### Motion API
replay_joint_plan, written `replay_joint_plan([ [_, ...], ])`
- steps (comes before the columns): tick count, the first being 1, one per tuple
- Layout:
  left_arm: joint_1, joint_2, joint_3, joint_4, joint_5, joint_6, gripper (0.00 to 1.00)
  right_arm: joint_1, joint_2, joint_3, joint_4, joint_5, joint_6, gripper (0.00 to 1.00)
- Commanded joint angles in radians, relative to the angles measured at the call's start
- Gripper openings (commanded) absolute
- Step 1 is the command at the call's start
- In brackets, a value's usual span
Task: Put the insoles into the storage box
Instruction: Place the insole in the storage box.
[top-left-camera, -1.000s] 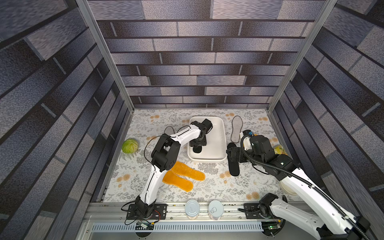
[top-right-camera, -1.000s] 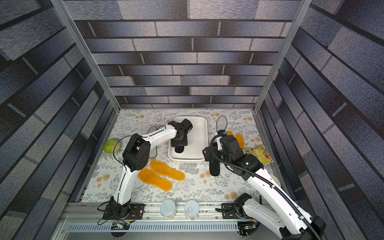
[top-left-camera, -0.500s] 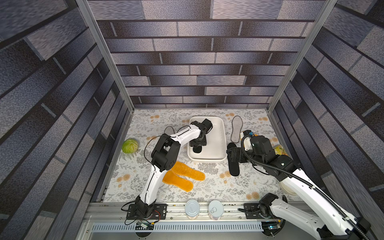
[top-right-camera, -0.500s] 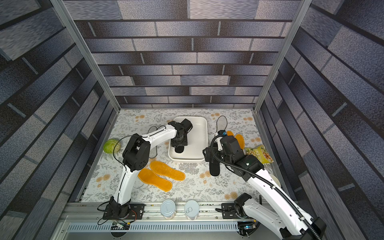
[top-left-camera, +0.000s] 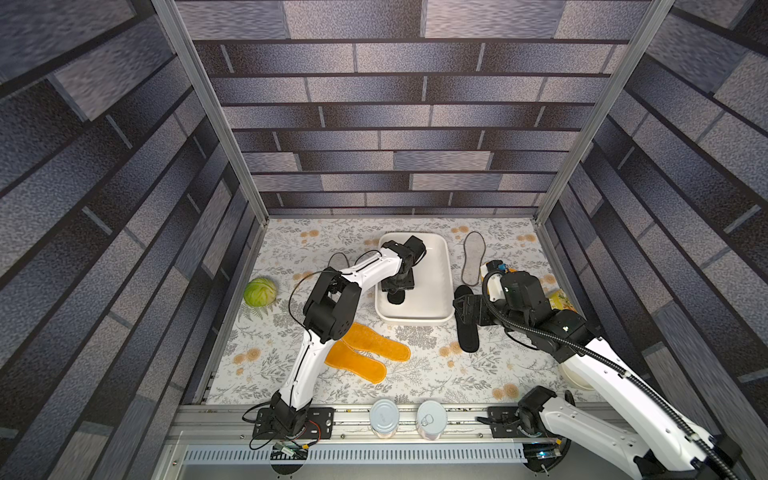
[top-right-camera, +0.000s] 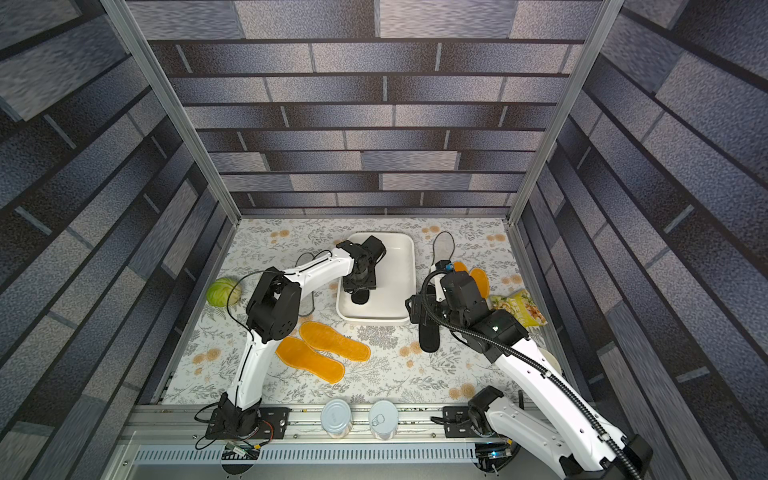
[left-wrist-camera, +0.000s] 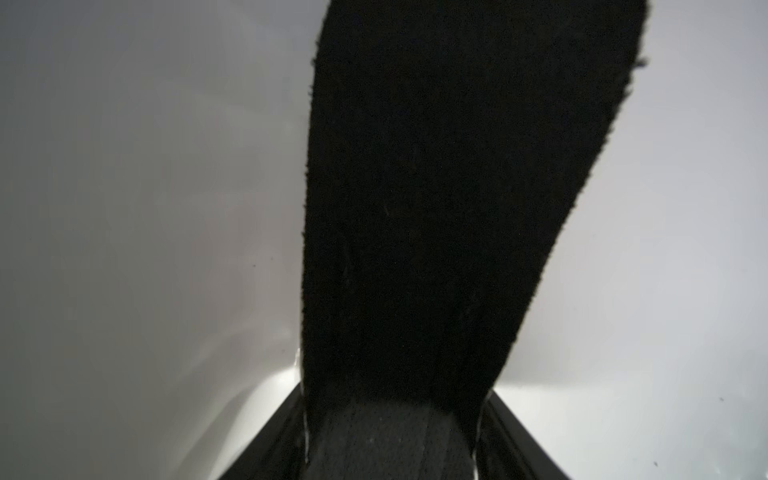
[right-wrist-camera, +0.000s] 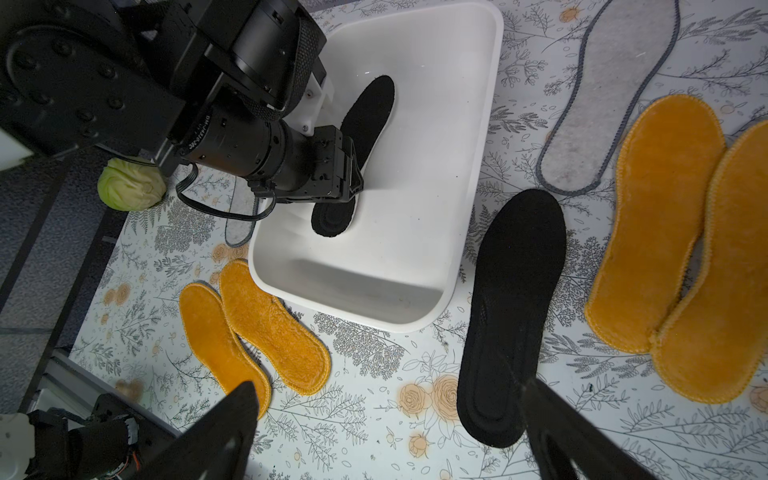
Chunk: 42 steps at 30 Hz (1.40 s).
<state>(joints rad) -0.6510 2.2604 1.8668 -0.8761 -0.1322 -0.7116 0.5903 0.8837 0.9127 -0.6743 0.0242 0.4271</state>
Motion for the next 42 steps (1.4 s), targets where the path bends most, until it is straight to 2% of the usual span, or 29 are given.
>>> replay_joint_plan([
  [1,0.008,0.014,0.034,-0.01,-0.011,-0.002,0.61,-0.007,-0.011,-0.005,0.004,-0.006,0.005,1.0],
  [26,0.022,0.036,0.023,-0.006,-0.005,0.005,0.62,-0.007,0.007,-0.006,0.012,-0.011,0.006,1.0],
  [30,0.022,0.036,0.019,-0.006,-0.005,0.005,0.67,-0.007,0.006,-0.009,0.013,-0.011,0.01,1.0],
  [36,0.022,0.034,0.017,-0.005,0.001,0.006,0.68,-0.007,0.002,-0.01,0.013,-0.011,0.01,1.0],
  [42,0.021,0.021,0.016,-0.005,-0.009,0.007,0.74,-0.007,0.0,-0.01,0.014,-0.013,0.012,1.0],
])
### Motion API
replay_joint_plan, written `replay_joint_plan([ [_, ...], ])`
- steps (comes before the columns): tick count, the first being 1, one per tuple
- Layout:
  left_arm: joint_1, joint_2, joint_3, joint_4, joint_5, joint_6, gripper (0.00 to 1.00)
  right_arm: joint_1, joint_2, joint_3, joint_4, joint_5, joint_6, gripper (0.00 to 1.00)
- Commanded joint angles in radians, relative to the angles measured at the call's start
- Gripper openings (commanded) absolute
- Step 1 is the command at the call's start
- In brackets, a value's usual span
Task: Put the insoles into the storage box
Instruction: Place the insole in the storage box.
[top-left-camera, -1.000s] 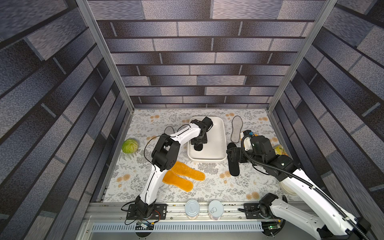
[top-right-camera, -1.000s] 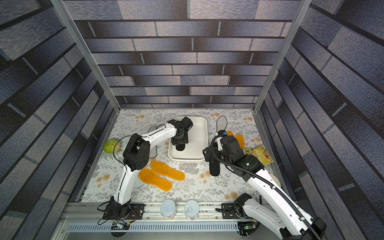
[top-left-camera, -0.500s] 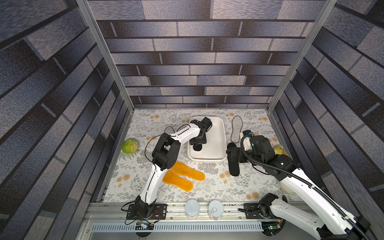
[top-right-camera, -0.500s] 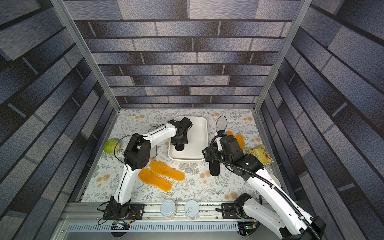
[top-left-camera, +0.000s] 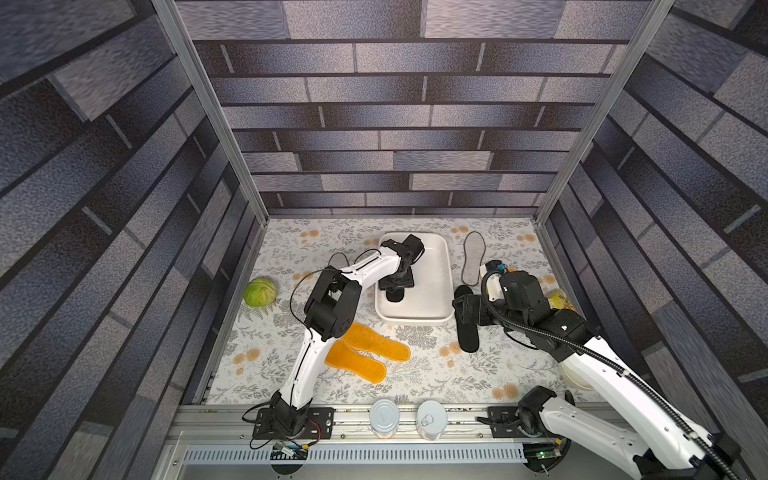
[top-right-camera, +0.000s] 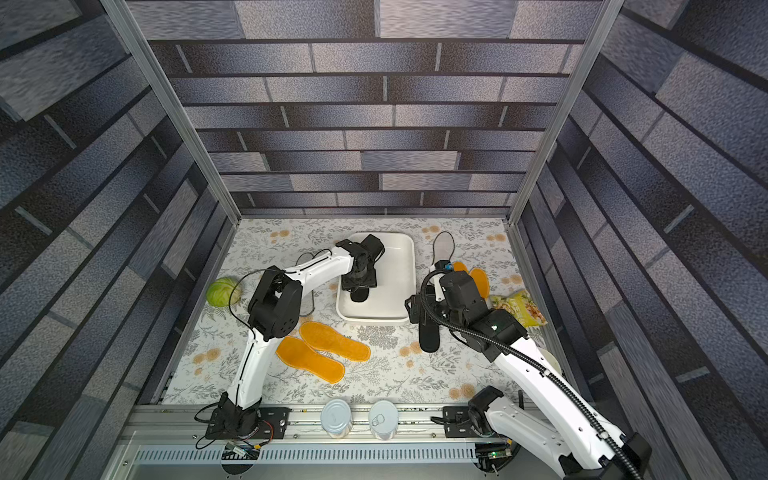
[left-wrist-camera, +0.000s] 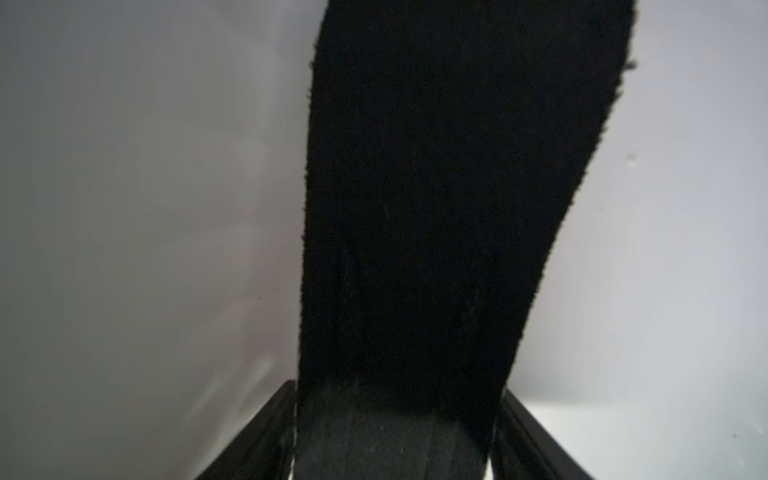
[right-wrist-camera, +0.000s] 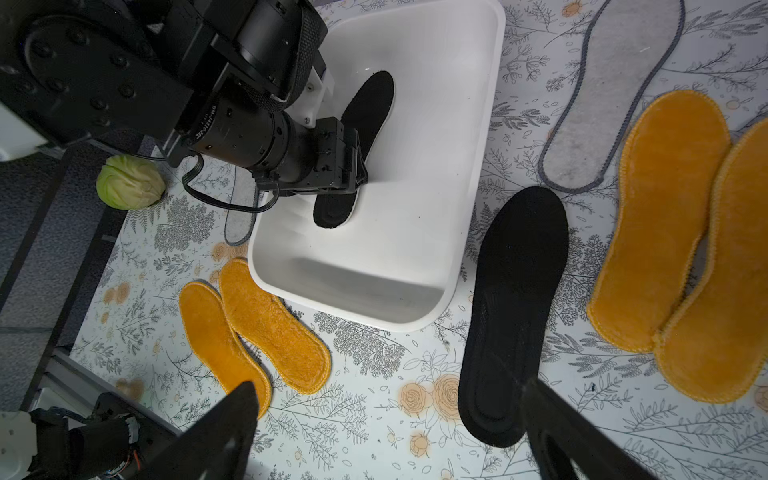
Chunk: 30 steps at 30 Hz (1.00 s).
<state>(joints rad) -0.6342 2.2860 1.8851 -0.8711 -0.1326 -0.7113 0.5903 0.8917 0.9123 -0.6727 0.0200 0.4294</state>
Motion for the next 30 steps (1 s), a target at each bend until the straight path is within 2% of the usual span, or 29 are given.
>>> replay_joint_plan([
  [1,0.005,-0.007,-0.002,-0.011,-0.015,0.004,0.76,-0.008,-0.007,-0.009,0.013,-0.009,0.009,1.0],
  [9,0.005,-0.032,-0.015,-0.003,-0.012,0.007,0.8,-0.007,-0.014,-0.012,0.009,-0.01,0.011,1.0],
  [30,-0.001,-0.106,0.039,-0.01,0.001,0.049,0.79,-0.008,-0.019,-0.011,-0.005,-0.002,0.02,1.0],
])
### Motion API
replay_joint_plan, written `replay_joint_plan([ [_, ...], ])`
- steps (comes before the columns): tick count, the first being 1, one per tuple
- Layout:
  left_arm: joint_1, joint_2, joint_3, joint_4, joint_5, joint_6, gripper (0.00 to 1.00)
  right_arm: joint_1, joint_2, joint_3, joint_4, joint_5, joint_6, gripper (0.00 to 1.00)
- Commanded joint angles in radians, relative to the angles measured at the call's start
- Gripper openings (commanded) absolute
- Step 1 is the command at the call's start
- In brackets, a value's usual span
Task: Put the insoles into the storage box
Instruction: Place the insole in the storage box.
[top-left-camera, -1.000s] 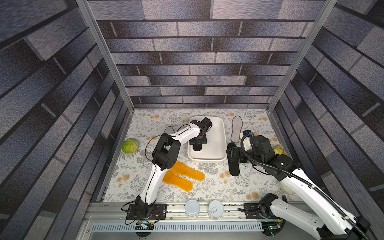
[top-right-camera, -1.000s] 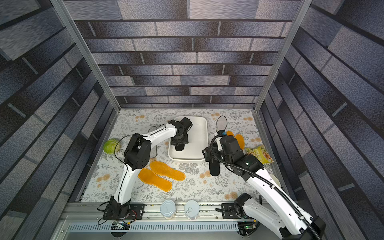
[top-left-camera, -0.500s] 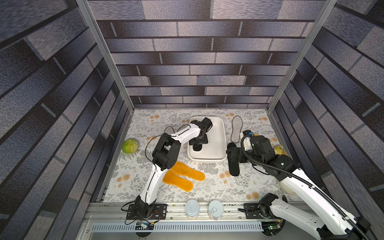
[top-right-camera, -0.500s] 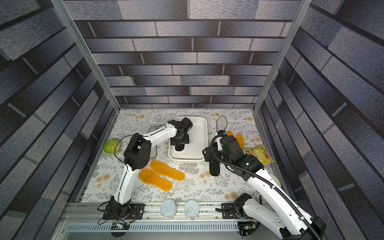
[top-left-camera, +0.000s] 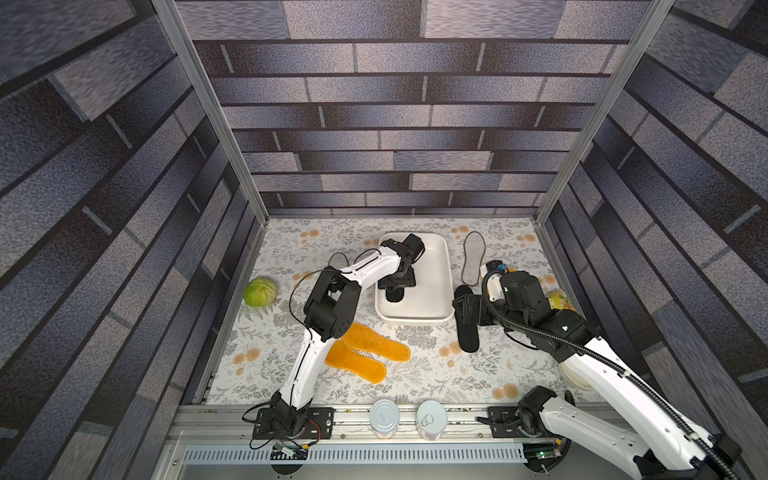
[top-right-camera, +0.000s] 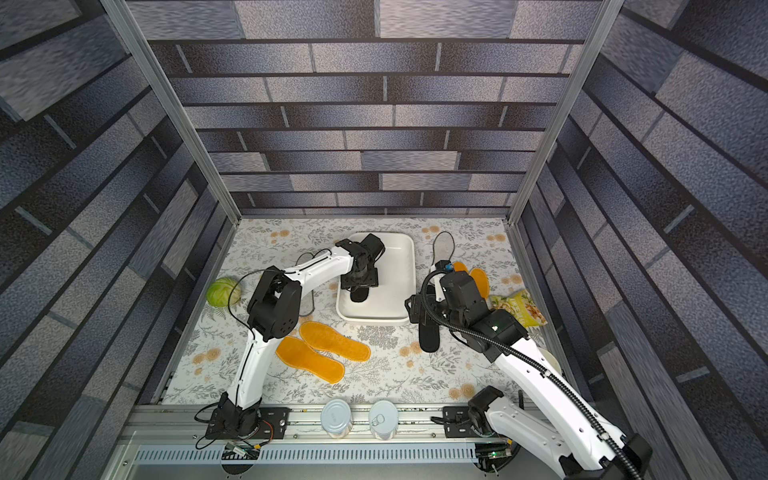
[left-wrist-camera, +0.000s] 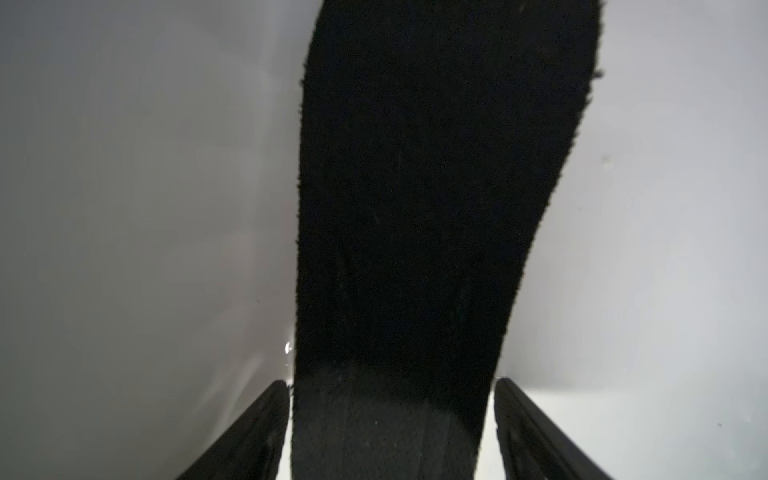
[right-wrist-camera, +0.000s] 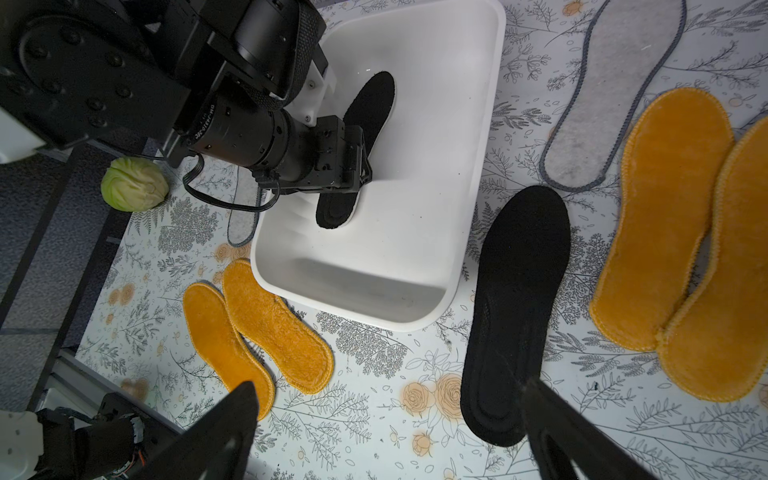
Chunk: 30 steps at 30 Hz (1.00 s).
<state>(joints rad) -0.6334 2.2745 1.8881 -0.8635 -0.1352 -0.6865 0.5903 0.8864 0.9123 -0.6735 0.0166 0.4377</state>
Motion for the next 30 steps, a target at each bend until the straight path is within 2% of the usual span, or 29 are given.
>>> replay_joint_plan([
  [1,0.0,-0.102,0.036,-0.01,0.016,0.027,0.79,-0.008,-0.013,-0.009,-0.004,0.002,0.012,1.0],
  [9,-0.007,-0.147,0.074,-0.012,0.042,0.061,0.8,-0.007,-0.006,0.006,-0.025,0.017,0.013,1.0],
  [14,-0.02,-0.224,0.114,-0.014,0.067,0.105,0.87,-0.007,0.023,0.03,-0.071,0.052,0.039,1.0],
  [17,-0.01,-0.292,0.081,0.025,0.113,0.114,0.9,-0.007,0.046,0.042,-0.095,0.078,0.064,1.0],
  [20,0.007,-0.367,0.008,0.072,0.146,0.116,1.0,-0.007,0.069,0.052,-0.134,0.119,0.094,1.0],
  [26,0.069,-0.578,-0.273,0.241,0.177,0.093,1.0,-0.007,0.141,0.039,-0.24,0.19,0.153,1.0],
  [30,0.159,-0.718,-0.46,0.304,0.204,0.066,1.0,-0.009,0.163,-0.026,-0.217,0.183,0.18,1.0],
])
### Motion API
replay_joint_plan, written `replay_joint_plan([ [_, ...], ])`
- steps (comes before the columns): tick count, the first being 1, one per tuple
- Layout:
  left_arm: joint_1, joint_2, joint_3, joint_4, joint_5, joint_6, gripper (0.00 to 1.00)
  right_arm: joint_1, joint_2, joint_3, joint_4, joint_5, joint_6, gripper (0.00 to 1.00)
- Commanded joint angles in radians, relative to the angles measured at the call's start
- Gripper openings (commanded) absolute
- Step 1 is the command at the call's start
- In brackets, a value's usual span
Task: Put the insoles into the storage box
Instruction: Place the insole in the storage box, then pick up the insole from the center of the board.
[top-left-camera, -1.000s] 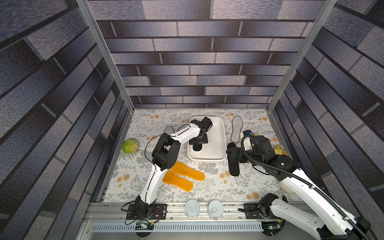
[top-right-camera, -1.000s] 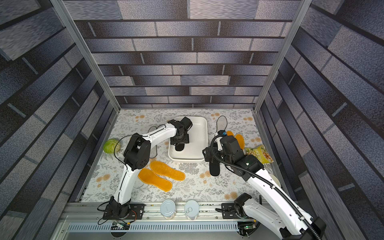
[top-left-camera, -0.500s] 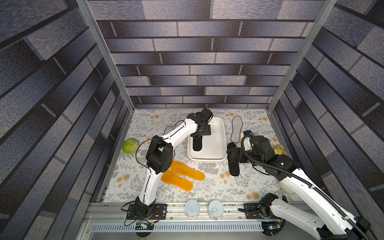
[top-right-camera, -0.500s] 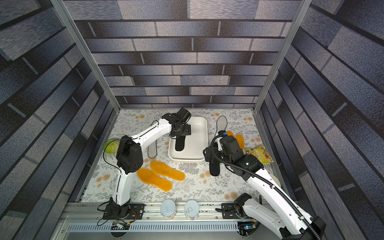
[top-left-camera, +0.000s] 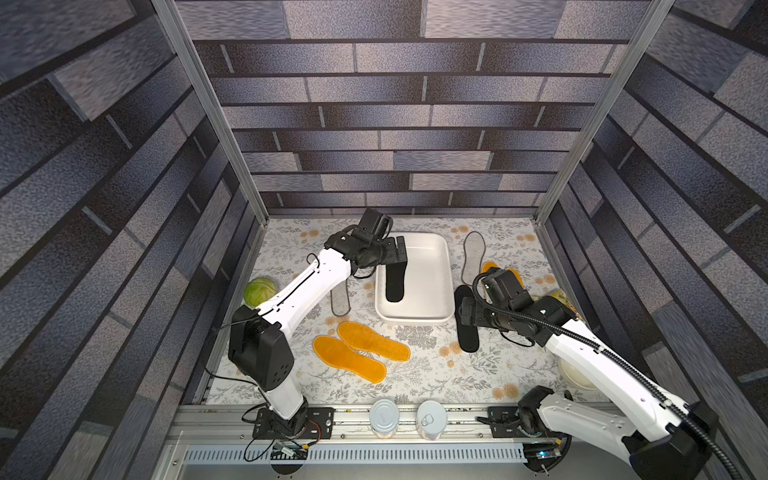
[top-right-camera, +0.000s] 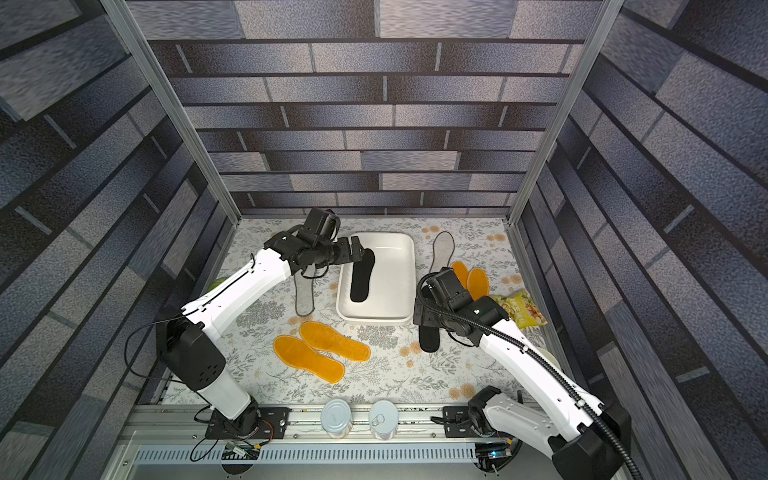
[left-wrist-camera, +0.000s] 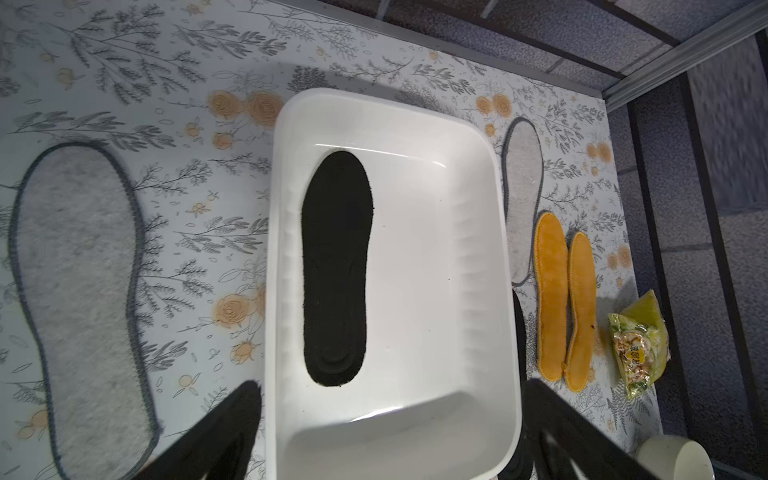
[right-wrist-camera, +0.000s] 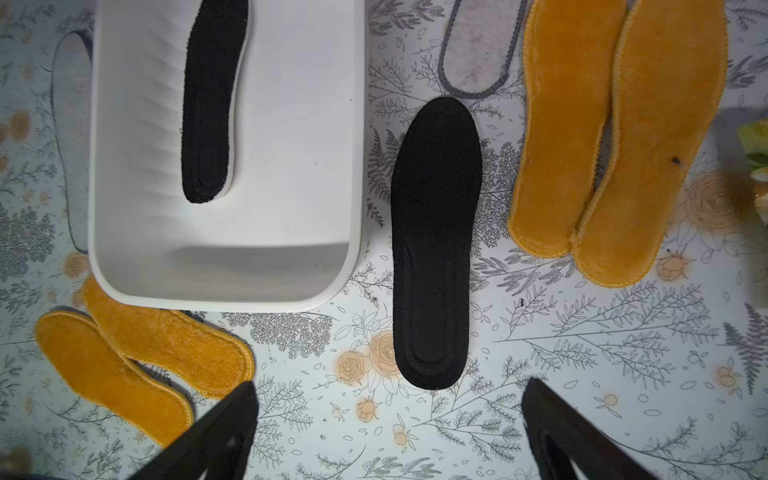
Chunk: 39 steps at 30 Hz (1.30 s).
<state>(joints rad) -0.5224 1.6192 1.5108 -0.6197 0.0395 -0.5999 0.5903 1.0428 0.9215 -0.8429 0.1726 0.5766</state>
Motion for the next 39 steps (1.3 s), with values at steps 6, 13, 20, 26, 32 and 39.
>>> replay_joint_plan([
  [6,0.178,-0.214,-0.299,0.112,0.098,-0.033,1.0,-0.013,0.037,-0.113,0.036,-0.013,0.014,0.99],
  [13,0.236,-0.281,-0.403,0.126,0.126,-0.04,1.0,-0.014,0.078,-0.181,0.123,-0.001,-0.003,0.96],
  [20,0.276,-0.286,-0.437,0.131,0.155,-0.048,1.0,-0.017,0.189,-0.169,0.186,0.012,-0.017,0.94],
  [26,0.291,-0.288,-0.455,0.141,0.172,-0.056,1.0,-0.018,0.261,-0.174,0.233,0.049,-0.005,0.94],
  [32,0.302,-0.282,-0.461,0.152,0.184,-0.06,1.0,-0.022,0.264,-0.225,0.297,0.044,-0.008,0.95],
  [39,0.303,-0.271,-0.46,0.154,0.193,-0.063,1.0,-0.021,0.305,-0.249,0.351,0.032,0.004,0.95],
])
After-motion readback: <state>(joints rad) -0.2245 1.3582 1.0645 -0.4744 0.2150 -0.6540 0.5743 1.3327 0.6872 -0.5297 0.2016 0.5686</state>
